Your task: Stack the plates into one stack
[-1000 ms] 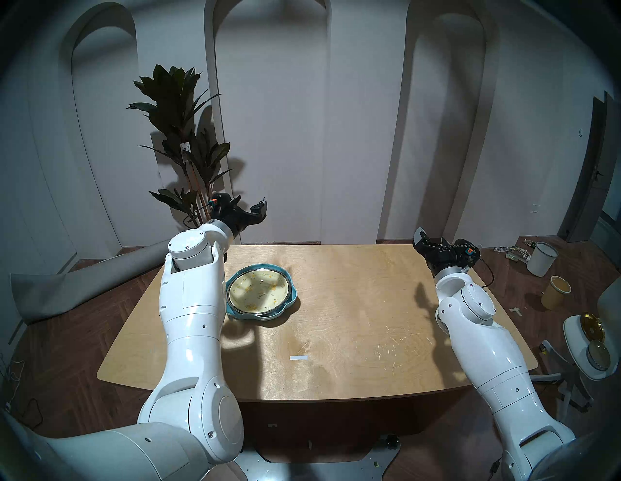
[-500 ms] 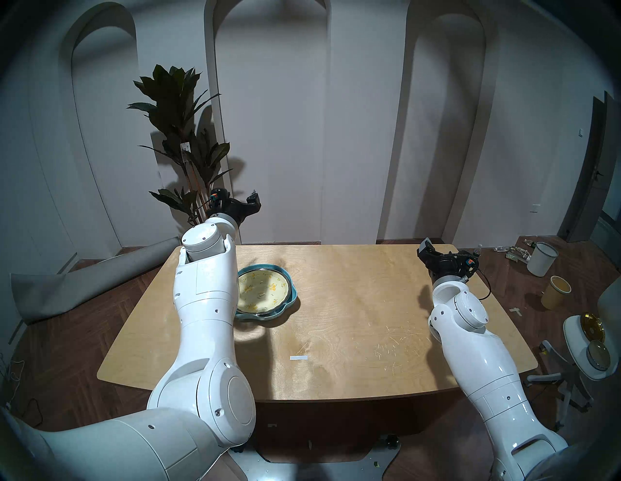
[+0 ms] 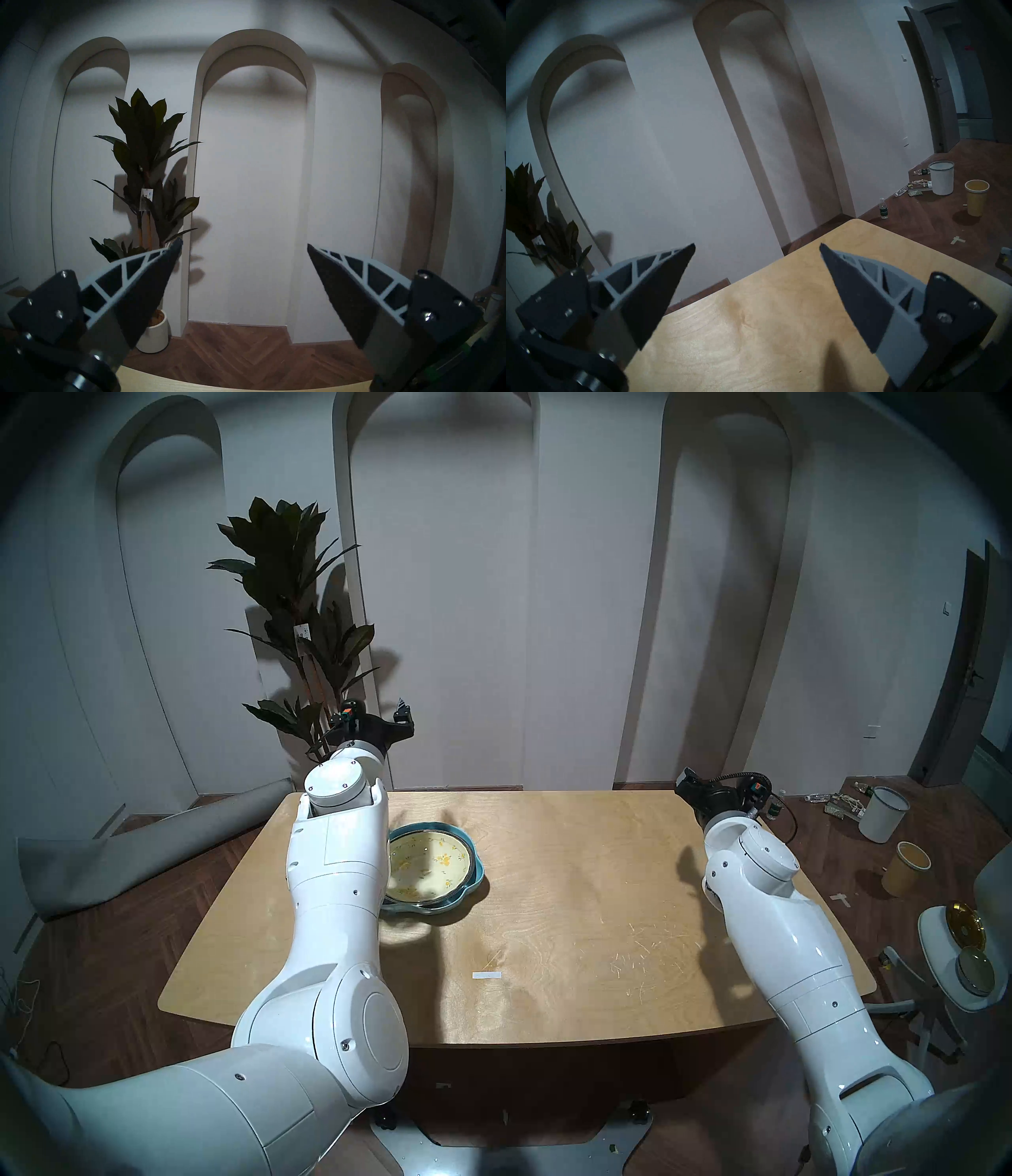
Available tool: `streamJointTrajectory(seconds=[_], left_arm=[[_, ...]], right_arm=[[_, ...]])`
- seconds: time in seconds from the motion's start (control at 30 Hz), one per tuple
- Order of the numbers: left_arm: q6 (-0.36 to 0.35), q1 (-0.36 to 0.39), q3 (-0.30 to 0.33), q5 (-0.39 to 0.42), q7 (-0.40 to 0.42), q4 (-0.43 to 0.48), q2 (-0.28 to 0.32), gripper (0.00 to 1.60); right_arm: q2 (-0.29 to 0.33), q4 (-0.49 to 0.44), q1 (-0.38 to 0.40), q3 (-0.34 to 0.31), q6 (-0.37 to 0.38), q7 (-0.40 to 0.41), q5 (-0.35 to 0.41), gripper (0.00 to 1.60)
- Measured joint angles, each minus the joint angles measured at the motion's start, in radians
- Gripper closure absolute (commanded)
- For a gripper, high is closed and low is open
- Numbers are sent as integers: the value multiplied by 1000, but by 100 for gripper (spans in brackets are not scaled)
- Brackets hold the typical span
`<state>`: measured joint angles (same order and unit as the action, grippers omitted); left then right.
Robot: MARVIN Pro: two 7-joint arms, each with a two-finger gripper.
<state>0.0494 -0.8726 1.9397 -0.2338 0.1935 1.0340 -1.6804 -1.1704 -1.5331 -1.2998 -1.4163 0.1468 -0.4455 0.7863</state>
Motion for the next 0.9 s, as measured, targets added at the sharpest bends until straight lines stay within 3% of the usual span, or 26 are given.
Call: streamJointTrajectory(seconds=[0.13,0.33,0.9], left_arm=[[47,4,-3,-7,12,-31,27,0],[133,15,-6,-9,53,-95,65,0],[262,54,-8,18,93,-204,108,0]], right_arm=[[17,4,41,30,87,-13,-2,0],[11,17,78,21,152,-25,39,0],[-1,31,118,10,218,-42,89,0]])
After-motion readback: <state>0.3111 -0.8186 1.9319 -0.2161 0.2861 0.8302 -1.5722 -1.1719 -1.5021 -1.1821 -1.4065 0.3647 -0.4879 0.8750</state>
